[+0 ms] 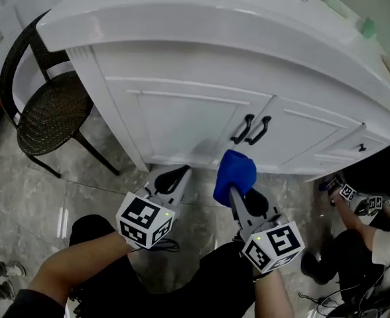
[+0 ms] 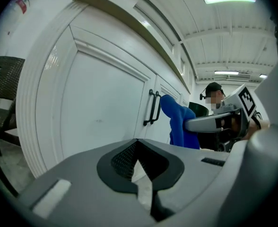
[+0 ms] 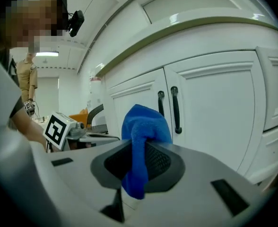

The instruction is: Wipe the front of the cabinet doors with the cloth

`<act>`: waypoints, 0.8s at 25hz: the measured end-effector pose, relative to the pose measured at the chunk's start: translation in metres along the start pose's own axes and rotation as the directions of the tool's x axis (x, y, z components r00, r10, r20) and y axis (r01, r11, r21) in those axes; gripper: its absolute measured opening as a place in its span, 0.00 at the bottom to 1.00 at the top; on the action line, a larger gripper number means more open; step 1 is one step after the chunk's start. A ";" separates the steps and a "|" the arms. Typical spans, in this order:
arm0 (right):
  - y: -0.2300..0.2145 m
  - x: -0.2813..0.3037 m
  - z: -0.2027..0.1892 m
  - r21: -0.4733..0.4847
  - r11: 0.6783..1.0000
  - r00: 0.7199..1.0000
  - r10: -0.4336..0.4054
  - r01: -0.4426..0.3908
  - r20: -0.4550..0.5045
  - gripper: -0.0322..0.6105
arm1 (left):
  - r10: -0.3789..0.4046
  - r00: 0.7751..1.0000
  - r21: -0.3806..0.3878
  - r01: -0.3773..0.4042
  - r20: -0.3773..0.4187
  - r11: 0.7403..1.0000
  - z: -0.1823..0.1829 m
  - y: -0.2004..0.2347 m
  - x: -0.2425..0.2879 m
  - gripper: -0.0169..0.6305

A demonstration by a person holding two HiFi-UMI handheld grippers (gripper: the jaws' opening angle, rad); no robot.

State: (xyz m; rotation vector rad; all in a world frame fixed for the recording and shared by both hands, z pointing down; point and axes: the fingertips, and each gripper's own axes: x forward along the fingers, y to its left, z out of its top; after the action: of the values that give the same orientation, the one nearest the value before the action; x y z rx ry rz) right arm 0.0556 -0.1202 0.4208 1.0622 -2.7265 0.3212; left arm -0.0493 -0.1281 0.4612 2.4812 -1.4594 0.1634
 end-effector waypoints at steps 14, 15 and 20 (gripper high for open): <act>0.016 0.010 0.006 0.009 1.000 0.990 0.004 -0.005 0.143 0.13 | 0.033 0.997 0.085 -0.039 0.074 0.996 0.026 0.010 -0.025 0.03; 0.017 0.009 0.006 0.004 1.000 0.990 0.006 -0.007 0.144 0.13 | 0.035 0.997 0.084 -0.041 0.075 0.996 0.025 0.010 -0.024 0.03; 0.011 0.010 -0.002 0.018 1.000 0.991 -0.007 0.005 0.136 0.13 | 0.031 0.998 0.073 -0.035 0.057 0.997 0.018 0.007 -0.017 0.03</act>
State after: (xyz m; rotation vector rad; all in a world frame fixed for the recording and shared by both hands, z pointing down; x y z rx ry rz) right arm 0.0412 -0.1175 0.4238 1.1361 -2.8439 0.2822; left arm -0.0644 -0.1220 0.4410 2.5407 -1.5441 0.1581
